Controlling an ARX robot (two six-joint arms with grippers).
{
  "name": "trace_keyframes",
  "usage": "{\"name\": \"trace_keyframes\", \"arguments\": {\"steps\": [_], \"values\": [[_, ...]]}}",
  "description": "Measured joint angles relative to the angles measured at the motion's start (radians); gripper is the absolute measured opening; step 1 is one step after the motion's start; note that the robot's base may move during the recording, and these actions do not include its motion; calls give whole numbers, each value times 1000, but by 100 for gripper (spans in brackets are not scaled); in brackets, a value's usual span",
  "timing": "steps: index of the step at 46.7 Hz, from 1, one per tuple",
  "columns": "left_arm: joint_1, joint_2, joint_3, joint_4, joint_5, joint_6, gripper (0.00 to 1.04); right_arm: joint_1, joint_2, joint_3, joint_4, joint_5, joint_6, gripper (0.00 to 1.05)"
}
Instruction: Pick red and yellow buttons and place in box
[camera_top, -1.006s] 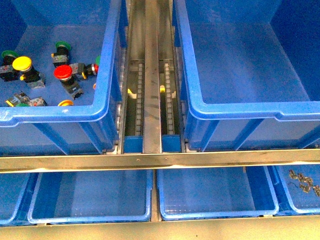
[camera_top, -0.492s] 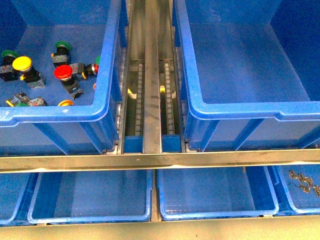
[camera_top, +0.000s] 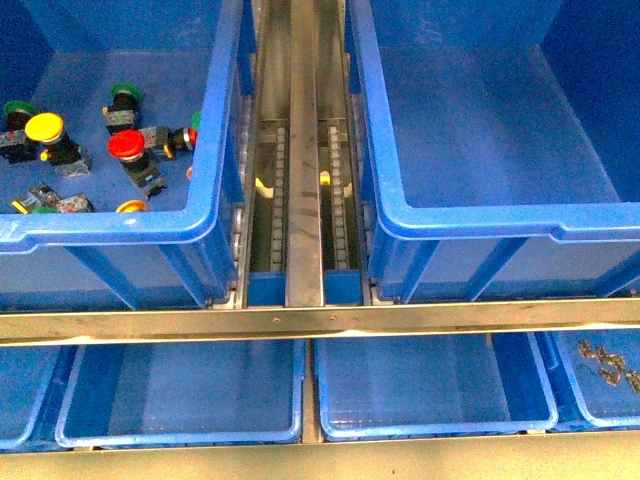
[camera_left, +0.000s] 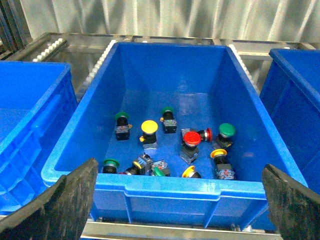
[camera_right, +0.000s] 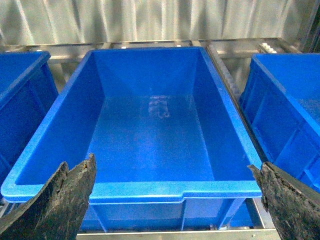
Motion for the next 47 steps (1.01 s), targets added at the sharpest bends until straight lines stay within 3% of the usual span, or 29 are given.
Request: {"name": "trace_keyframes", "arguments": {"steps": [20, 24, 27, 35, 40, 47], "values": [[0, 0, 0, 0, 0, 0, 97, 0, 0, 0, 0, 0, 0, 99], [-27, 76, 55, -152, -158, -92, 97, 0, 0, 0, 0, 0, 0, 99], [18, 225, 131, -267, -252, -209, 97, 0, 0, 0, 0, 2, 0, 99], [264, 553, 238, -99, -34, -199, 97, 0, 0, 0, 0, 0, 0, 99], [338, 711, 309, 2, 92, -115, 97, 0, 0, 0, 0, 0, 0, 99], [354, 1060, 473, 118, 278, 70, 97, 0, 0, 0, 0, 0, 0, 99]]}}
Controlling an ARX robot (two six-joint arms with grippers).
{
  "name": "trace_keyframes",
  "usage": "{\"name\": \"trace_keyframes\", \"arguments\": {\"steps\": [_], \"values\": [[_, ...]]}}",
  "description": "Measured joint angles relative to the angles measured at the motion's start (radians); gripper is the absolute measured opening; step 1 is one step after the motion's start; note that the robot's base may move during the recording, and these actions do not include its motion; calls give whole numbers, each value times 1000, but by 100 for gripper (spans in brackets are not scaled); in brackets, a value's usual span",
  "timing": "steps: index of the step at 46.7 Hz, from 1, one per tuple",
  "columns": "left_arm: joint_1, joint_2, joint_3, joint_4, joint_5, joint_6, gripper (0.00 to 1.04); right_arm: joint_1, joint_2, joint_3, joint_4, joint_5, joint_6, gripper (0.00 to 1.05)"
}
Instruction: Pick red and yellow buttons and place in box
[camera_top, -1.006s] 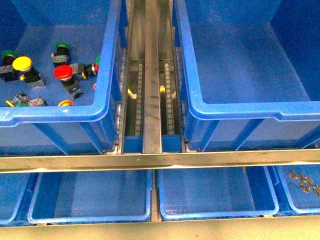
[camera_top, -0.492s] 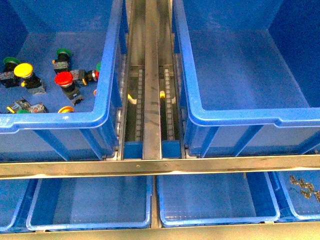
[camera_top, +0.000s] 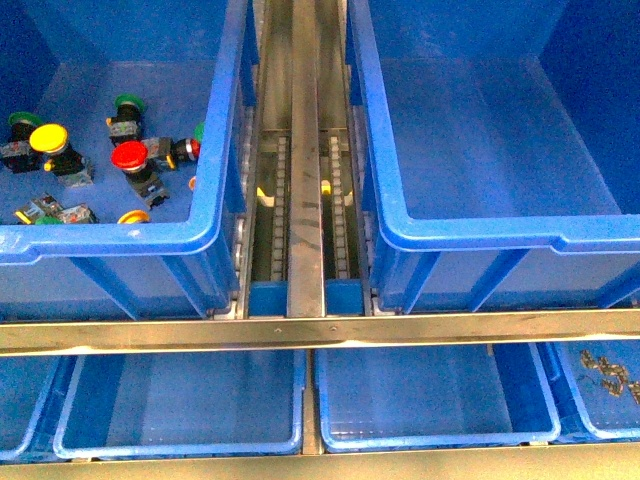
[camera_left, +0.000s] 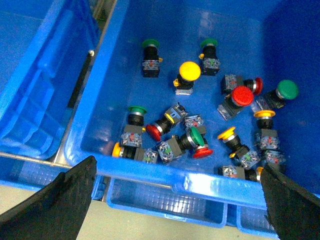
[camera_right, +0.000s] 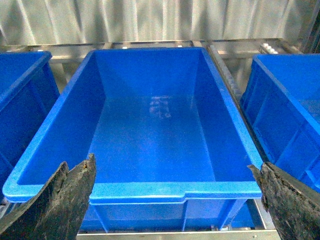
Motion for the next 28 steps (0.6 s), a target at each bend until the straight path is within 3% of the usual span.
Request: {"name": "trace_keyframes", "arguments": {"steps": [6, 18, 28], "values": [[-24, 304, 167, -2, 45, 119, 97, 0, 0, 0, 0, 0, 0, 99], [-124, 552, 386, -51, 54, 188, 97, 0, 0, 0, 0, 0, 0, 99], [-225, 767, 582, -93, 7, 225, 97, 0, 0, 0, 0, 0, 0, 99]]}}
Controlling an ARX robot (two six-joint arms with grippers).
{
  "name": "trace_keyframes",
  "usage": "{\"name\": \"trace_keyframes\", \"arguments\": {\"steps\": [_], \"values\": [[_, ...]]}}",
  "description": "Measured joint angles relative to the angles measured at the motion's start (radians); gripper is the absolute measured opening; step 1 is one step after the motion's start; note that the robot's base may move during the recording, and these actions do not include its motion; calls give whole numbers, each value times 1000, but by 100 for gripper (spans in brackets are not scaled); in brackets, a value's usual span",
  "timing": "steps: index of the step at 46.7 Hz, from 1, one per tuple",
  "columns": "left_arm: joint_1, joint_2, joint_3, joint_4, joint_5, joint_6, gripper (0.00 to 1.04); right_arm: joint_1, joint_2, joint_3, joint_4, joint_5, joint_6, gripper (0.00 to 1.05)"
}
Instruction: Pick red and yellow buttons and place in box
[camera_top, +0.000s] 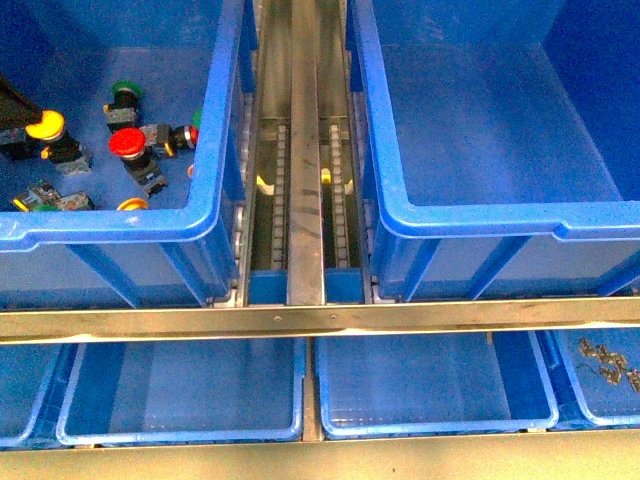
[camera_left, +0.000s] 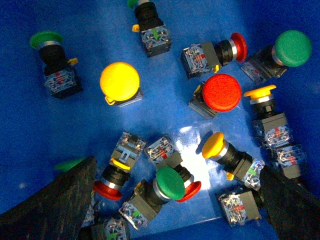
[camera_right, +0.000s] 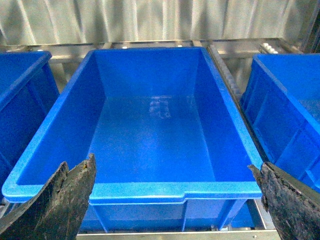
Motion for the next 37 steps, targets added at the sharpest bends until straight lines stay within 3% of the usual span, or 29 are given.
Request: {"name": "trace_keyframes", "arguments": {"steps": [37], "values": [[-134, 324, 271, -35, -47, -2, 97, 0, 0, 0, 0, 0, 0, 99]]}}
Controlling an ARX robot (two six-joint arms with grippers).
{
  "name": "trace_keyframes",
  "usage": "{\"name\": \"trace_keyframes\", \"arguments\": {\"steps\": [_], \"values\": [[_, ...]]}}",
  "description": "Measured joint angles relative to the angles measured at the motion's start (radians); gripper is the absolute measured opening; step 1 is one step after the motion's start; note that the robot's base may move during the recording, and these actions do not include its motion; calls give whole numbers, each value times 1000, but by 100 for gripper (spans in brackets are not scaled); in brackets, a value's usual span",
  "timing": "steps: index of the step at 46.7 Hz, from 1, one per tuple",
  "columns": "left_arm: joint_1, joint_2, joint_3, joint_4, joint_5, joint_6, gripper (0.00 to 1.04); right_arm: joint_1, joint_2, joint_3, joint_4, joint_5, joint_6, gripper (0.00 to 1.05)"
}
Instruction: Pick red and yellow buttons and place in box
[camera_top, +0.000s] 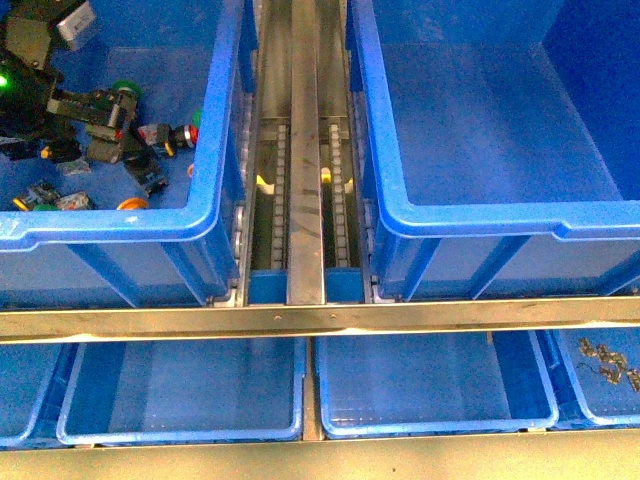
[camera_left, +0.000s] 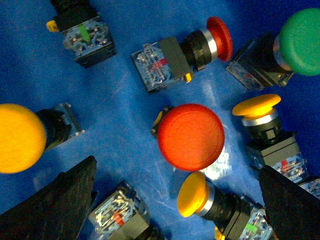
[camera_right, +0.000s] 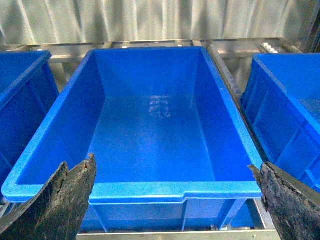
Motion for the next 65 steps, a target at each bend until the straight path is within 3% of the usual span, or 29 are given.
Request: {"name": "trace_keyframes", "arguments": {"steps": [52, 64, 65], "values": [[-37, 148, 136, -25, -6, -44, 96, 0, 0, 0, 0, 0, 0, 99], [-38, 154, 136, -3, -7, -54, 63, 0, 0, 0, 0, 0, 0, 99], [-17, 101, 42, 102, 0, -144, 34, 0, 0, 0, 0, 0, 0, 99]]}}
